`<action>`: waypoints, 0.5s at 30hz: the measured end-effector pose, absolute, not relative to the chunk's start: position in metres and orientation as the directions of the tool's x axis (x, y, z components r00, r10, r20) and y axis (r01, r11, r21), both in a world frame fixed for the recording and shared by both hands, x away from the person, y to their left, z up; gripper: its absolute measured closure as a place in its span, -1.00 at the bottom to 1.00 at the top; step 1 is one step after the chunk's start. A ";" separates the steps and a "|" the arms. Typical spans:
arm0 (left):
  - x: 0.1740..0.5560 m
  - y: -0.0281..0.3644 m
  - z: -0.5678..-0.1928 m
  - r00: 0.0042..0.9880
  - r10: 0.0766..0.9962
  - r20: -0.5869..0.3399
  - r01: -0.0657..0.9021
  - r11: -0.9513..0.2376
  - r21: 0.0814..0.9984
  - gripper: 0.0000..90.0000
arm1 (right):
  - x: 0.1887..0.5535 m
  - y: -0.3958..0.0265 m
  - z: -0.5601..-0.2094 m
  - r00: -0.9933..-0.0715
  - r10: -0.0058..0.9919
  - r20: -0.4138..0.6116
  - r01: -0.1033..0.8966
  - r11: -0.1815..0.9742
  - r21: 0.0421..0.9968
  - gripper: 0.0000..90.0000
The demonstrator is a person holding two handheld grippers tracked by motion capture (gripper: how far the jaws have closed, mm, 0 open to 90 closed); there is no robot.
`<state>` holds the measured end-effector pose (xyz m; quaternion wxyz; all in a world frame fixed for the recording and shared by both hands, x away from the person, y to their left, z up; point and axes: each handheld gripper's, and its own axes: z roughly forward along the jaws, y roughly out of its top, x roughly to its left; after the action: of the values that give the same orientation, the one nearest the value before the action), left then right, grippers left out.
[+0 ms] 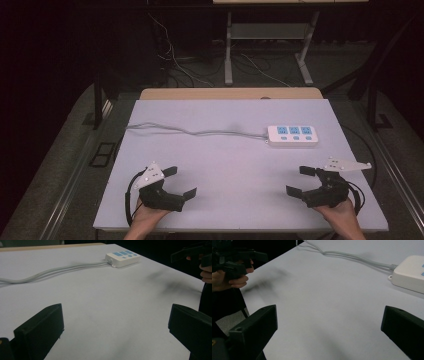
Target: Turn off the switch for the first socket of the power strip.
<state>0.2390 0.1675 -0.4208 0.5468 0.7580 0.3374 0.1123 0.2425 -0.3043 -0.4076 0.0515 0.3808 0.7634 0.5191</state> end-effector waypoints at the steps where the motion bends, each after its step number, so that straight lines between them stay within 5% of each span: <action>1: 0.239 0.168 -0.421 0.747 0.634 -0.198 0.389 -0.176 0.904 -1.00 | 0.243 -0.304 -0.408 -0.705 0.635 0.317 0.528 0.171 0.832 -0.99; 15: 0.241 0.169 -0.421 0.754 0.628 -0.190 0.384 -0.187 0.904 -1.00 | 0.243 -0.306 -0.408 -0.699 0.630 0.339 0.545 0.162 0.823 -0.99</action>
<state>0.2410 0.1686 -0.4212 0.5445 0.7621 0.3319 0.1123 0.2429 -0.3061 -0.4078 0.0409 0.3857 0.7611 0.5199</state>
